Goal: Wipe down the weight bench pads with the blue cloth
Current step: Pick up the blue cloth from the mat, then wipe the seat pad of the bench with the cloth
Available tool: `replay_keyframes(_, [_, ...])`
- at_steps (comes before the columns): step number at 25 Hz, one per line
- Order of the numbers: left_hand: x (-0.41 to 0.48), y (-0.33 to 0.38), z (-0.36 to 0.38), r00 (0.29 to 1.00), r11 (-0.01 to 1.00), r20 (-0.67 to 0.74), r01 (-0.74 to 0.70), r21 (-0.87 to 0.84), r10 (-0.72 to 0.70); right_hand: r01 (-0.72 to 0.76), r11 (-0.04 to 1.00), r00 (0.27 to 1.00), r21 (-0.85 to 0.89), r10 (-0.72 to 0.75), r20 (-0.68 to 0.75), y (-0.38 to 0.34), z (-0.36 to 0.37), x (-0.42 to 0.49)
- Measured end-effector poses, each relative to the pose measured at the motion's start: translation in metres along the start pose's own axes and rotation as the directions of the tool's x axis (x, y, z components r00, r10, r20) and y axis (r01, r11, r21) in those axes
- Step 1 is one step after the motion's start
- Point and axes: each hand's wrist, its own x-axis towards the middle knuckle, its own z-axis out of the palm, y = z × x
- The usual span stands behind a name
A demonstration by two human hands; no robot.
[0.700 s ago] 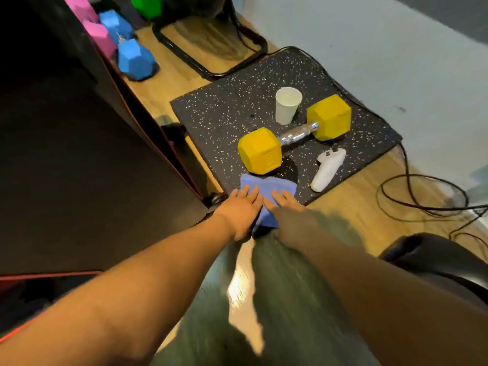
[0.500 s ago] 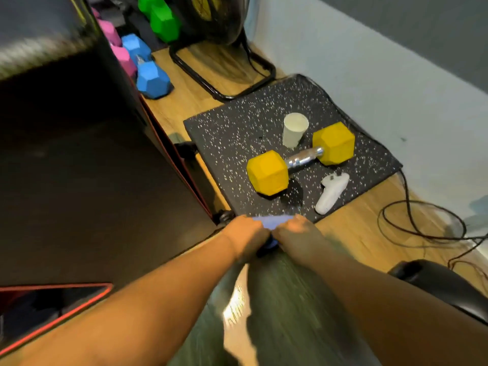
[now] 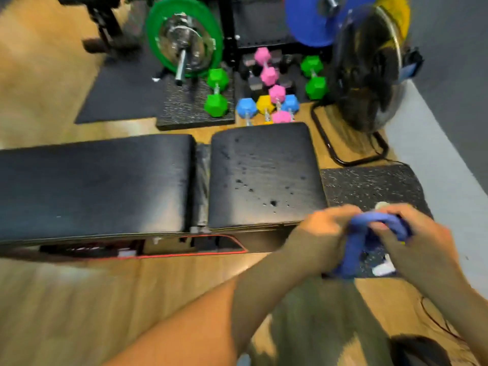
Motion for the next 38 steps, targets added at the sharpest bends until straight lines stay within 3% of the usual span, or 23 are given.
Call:
replay_keyframes(3, [-0.012,0.004,-0.094,0.962,0.970,-0.136,0.242,0.025,-0.237,-0.011,0.994,0.995,0.113,-0.001,0.104,-0.074,0.011,0.025])
replay_keyframes(8, [-0.055,-0.039,-0.178,0.937,0.958,-0.201,0.286,-0.021,-0.284,-0.050,0.952,0.982,0.301,-0.009,0.189,-0.137,0.070,0.049])
replay_keyframes(14, [-0.082,-0.093,-0.214,0.872,0.891,-0.217,0.393,-0.228,-0.440,-0.053,0.968,0.972,0.247,-0.007,0.234,-0.164,0.115,0.061])
replay_keyframes(17, [-0.075,-0.123,-0.196,0.820,0.867,-0.294,0.493,-0.072,-0.490,-0.074,0.994,0.978,0.075,0.058,0.200,-0.147,0.146,0.076])
replay_keyframes(19, [-0.074,-0.144,-0.172,0.839,0.867,-0.336,0.486,0.111,-0.427,0.037,0.975,0.983,-0.218,0.004,0.184,-0.125,0.171,0.077])
replay_keyframes(21, [-0.078,-0.168,-0.135,0.946,0.895,-0.184,0.313,0.317,-0.266,0.292,0.858,0.928,-0.422,-0.148,0.341,-0.109,0.199,0.064])
replay_keyframes(22, [-0.080,-0.176,-0.118,0.960,0.892,-0.059,0.275,0.358,-0.272,0.367,0.816,0.878,-0.446,-0.145,0.457,-0.101,0.214,0.057])
replay_keyframes(24, [-0.075,-0.192,-0.093,0.935,0.862,0.071,0.287,0.418,-0.346,0.406,0.786,0.813,-0.466,-0.077,0.577,-0.085,0.238,0.058])
replay_keyframes(29, [-0.032,-0.212,-0.078,0.907,0.667,0.044,0.273,0.694,-0.418,0.457,0.729,0.803,-0.509,-0.092,0.588,-0.072,0.256,0.105])
replay_keyframes(36, [0.047,-0.249,-0.118,0.863,0.509,-0.053,0.345,0.788,-0.502,0.506,0.803,0.734,-0.314,-0.209,0.647,-0.083,0.278,0.204])
replay_keyframes(38, [0.064,-0.252,-0.130,0.861,0.519,-0.056,0.356,0.777,-0.506,0.529,0.795,0.706,-0.297,-0.218,0.674,-0.087,0.284,0.227])
